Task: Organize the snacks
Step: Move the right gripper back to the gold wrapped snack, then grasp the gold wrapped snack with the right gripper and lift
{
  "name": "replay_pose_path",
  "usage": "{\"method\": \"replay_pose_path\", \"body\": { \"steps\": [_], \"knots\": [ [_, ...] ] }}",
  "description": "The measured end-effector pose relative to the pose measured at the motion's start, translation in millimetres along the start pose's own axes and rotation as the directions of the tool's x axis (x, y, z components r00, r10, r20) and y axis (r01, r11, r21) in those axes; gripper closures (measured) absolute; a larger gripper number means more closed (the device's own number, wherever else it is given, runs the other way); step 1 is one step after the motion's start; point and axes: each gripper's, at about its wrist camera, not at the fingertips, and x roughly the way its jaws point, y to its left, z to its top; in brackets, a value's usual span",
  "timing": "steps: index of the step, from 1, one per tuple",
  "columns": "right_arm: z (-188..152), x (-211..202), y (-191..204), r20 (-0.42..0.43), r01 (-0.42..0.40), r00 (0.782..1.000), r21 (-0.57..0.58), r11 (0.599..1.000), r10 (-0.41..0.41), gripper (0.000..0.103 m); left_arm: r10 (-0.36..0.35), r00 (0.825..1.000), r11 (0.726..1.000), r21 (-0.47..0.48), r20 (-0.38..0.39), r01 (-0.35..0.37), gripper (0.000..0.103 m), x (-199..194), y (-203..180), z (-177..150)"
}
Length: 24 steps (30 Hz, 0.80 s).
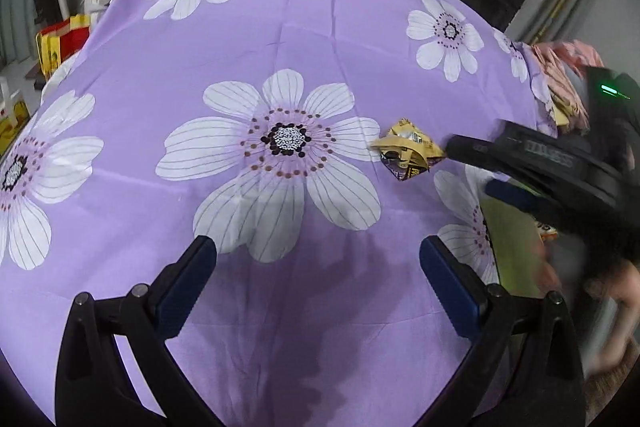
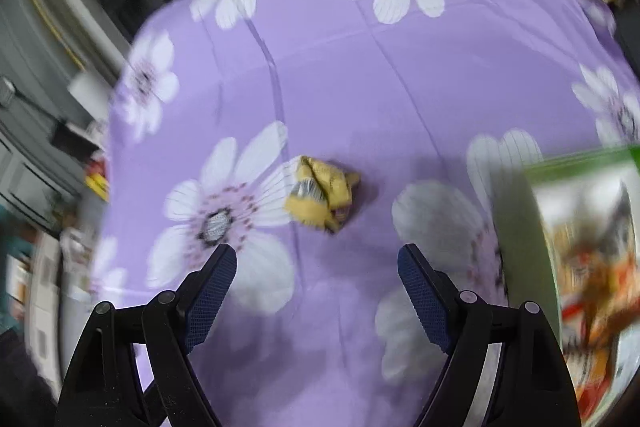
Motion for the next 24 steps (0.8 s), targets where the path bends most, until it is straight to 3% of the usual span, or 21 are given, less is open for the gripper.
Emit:
{"method": "replay_pose_path", "body": {
  "steps": [9, 10, 13, 18, 24],
  "knots": [
    [43, 62, 5, -0.055, 0.062, 0.996, -0.028, 0.998, -0.063, 0.02, -0.009, 1.0, 0.997, -0.073, -0.013, 0.008, 0.001, 0, 17, 9],
    [44, 65, 4, -0.047, 0.076, 0.996, -0.033, 0.997, -0.078, 0.026, -0.011, 1.0, 0.997, -0.074, -0.016, 0.01, 0.001, 1, 18, 9],
    [40, 72, 1, -0.072, 0.077, 0.994, -0.055, 0.996, -0.081, 0.065, -0.008, 1.0, 0.997, -0.076, -0.027, 0.005, 0.001, 4, 18, 10],
    [20, 56, -8, -0.094, -0.013, 0.996, -0.03, 0.999, 0.01, 0.069, -0.011, 0.998, 0.999, -0.052, -0.055, 0.009, 0.001, 12, 12, 6],
    [-27, 17, -16, -0.165, -0.116, 0.98, 0.001, 0.993, 0.115, 0.069, 0.014, 0.996, 1.0, 0.005, -0.087, -0.014, 0.001, 19, 1, -1]
  ]
}}
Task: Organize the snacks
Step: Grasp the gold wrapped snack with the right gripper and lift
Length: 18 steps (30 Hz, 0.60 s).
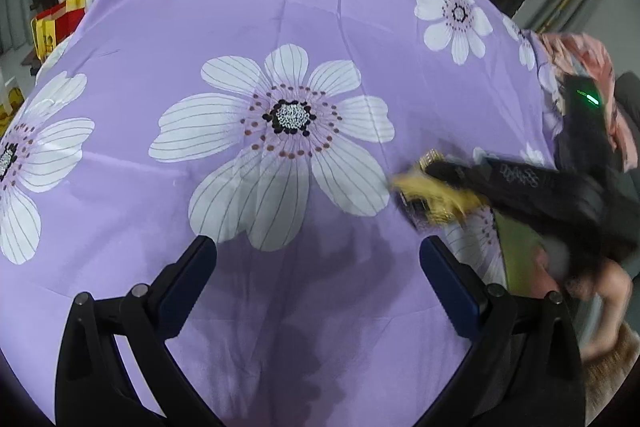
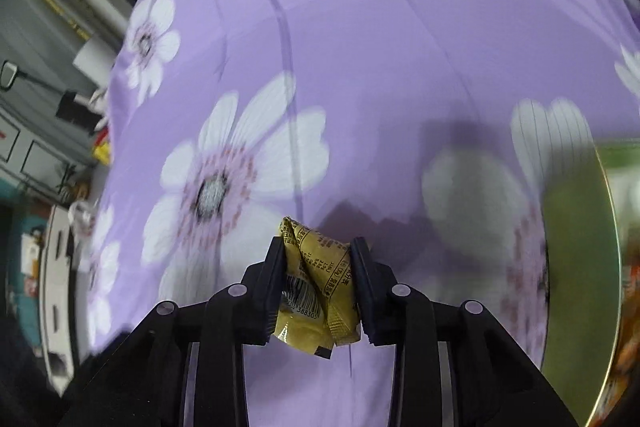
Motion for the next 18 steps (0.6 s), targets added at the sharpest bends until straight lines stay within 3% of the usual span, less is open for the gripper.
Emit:
{"method": "replay_pose_path", "body": {
  "steps": [10, 18],
  "knots": [
    [-73, -27, -26, -0.006, -0.073, 0.997, 0.101, 0.992, 0.074, 0.069, 0.01, 1.0, 0.997, 0.079, -0.027, -0.008, 0.001, 3, -20, -17],
    [-75, -22, -33, 0.003, -0.129, 0.992, 0.133, 0.983, 0.129, 0.069, -0.117, 0.985, 0.987, 0.096, -0.125, 0.129, 0.001, 11, -39, -29]
  ]
}}
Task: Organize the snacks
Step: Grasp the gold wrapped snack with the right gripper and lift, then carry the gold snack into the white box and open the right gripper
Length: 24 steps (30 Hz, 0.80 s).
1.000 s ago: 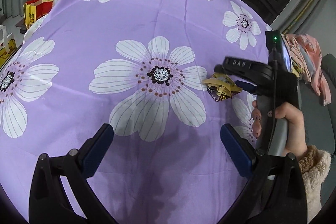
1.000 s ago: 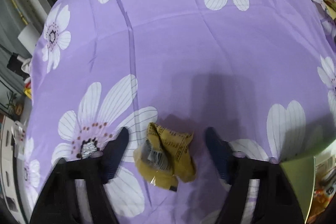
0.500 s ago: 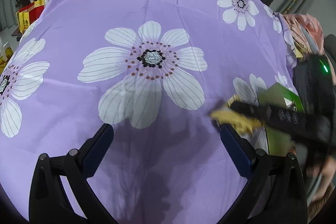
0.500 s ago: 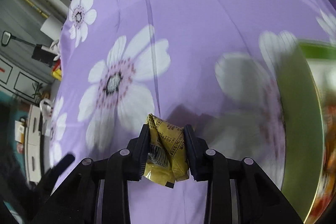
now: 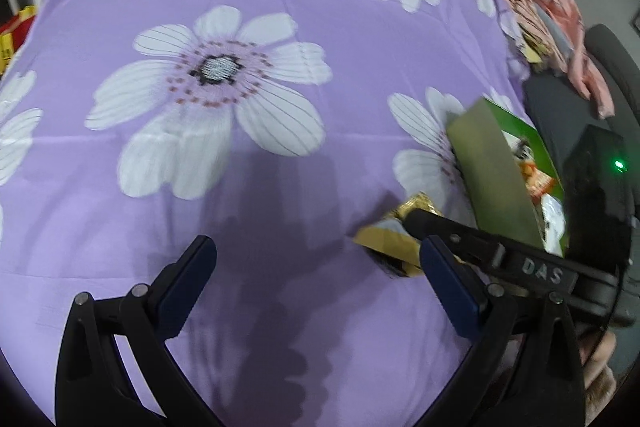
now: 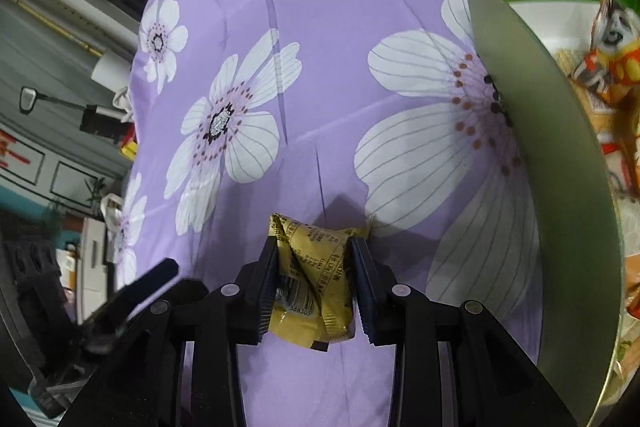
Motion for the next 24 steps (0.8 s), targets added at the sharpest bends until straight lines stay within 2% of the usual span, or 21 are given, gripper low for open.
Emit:
{"method": "replay_pose_path", "body": {
  "steps": [7, 12, 14, 15, 18, 19, 24],
  "knots": [
    [-2, -1, -9, -0.018, -0.05, 0.999, 0.026, 0.998, 0.05, 0.069, -0.075, 0.995, 0.996, 0.039, -0.063, 0.077, 0.002, 12, -19, -9],
    [-6, -4, -6, -0.014, -0.043, 0.999, 0.0, 0.999, 0.043, 0.069, -0.107, 0.989, 0.992, 0.052, -0.103, 0.113, 0.011, 25, -32, -18],
    [-8, -4, -5, -0.013, -0.049, 0.999, -0.002, 0.999, 0.049, 0.069, -0.096, 0.99, 0.993, 0.063, -0.104, 0.103, 0.026, 31, -36, -21],
    [-8, -5, -5, -0.013, -0.051, 0.999, -0.003, 0.999, 0.051, 0.069, -0.106, 0.989, 0.992, 0.06, -0.106, 0.113, 0.029, 34, -37, -22],
    [-9, -6, -6, -0.016, -0.068, 0.998, -0.009, 0.998, 0.067, 0.069, -0.145, 0.985, 0.987, 0.053, -0.091, 0.15, 0.046, 36, -40, -23],
    [-10, -7, -6, -0.014, -0.07, 0.997, -0.012, 0.997, 0.07, 0.069, -0.168, 0.982, 0.983, 0.061, -0.082, 0.173, 0.058, 35, -42, -23],
    [-13, -17, -3, 0.013, -0.063, 0.998, -0.031, 0.998, 0.063, 0.069, -0.189, 0.981, 0.976, 0.1, -0.035, 0.192, 0.065, 22, -52, -23]
  ]
}}
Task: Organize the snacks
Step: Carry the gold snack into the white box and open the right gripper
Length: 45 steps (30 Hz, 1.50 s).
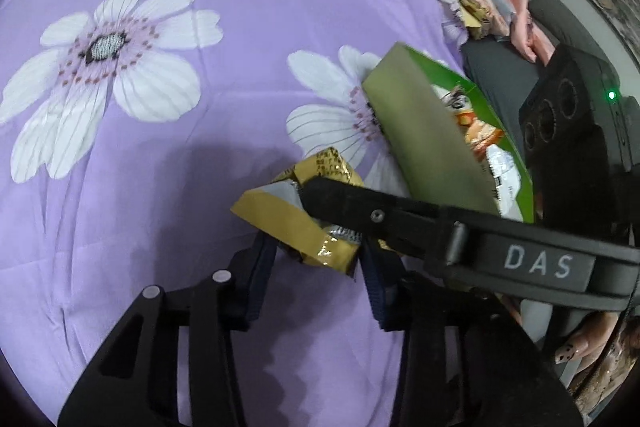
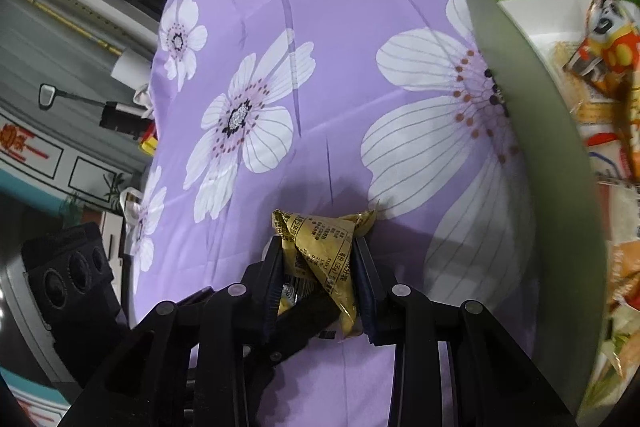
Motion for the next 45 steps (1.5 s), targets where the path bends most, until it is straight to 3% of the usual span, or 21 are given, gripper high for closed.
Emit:
{"method": "replay_pose_path", "body": {
  "steps": [5, 9, 16, 22, 29, 45],
  "knots": [
    [0, -41, 10, 0.101, -0.02, 0.995, -0.024, 1.0, 0.023, 0.069, -0.007, 0.994, 0.997, 0.083, 0.109, -0.003, 0.065, -24, -36, 9],
    [0, -86, 17, 0.22, -0.001, 0.975, -0.059, 0.998, 0.014, 0.068, -0.002, 0.982, 0.984, 0.174, 0.188, -0.031, 0.065, -38, -78, 19],
    [5, -149, -15, 0.341, 0.046, 0.939, -0.006, 0.999, -0.041, 0.068, -0.116, 0.975, 0.97, 0.234, 0.191, 0.07, 0.064, -23, -131, 33],
    [7, -169, -48, 0.361, 0.146, 0.918, 0.079, 0.986, -0.165, 0.068, -0.144, 0.982, 0.957, 0.269, 0.12, 0.107, 0.065, 11, -169, 38],
    [11, -175, -90, 0.317, 0.175, 0.922, 0.173, 0.969, -0.223, 0.068, -0.155, 0.988, 0.953, 0.266, 0.023, 0.144, 0.065, 49, -191, 38],
    [12, -168, -116, 0.287, 0.17, 0.929, 0.229, 0.958, -0.233, 0.068, -0.144, 0.989, 0.966, 0.214, -0.016, 0.144, 0.064, 72, -191, 37]
  ]
}}
